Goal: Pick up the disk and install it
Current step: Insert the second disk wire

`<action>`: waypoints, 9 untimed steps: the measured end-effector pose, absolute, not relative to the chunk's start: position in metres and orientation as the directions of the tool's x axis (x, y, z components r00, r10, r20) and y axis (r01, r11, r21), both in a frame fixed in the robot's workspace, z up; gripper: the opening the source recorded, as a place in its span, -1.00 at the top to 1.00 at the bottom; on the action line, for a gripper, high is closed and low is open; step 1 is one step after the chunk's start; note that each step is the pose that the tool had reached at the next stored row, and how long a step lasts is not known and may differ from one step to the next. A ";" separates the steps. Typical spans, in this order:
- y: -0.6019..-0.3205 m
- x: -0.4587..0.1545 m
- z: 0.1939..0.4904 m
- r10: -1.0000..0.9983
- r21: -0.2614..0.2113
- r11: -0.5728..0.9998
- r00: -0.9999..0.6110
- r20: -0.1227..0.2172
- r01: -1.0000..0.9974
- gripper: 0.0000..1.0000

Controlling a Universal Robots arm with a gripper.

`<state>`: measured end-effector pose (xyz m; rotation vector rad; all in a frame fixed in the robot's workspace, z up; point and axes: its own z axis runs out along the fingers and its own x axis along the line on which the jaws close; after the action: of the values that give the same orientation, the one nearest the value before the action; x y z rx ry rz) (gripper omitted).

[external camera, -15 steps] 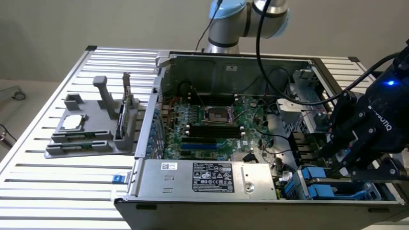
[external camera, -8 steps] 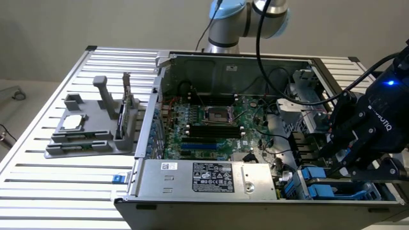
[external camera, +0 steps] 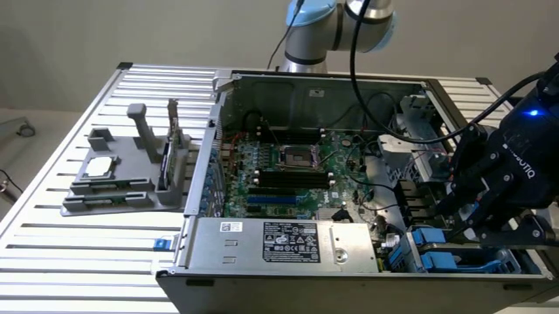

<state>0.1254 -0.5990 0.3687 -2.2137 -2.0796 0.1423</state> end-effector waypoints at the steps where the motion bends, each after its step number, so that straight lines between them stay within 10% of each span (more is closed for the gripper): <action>1: -0.597 0.125 0.369 0.998 -0.136 -0.062 0.063 0.001 0.989 0.15; 9: -0.561 0.125 0.369 0.998 -0.132 -0.064 0.063 -0.014 0.989 0.15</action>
<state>0.1248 -0.5612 0.3691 -2.2245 -2.0875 0.1545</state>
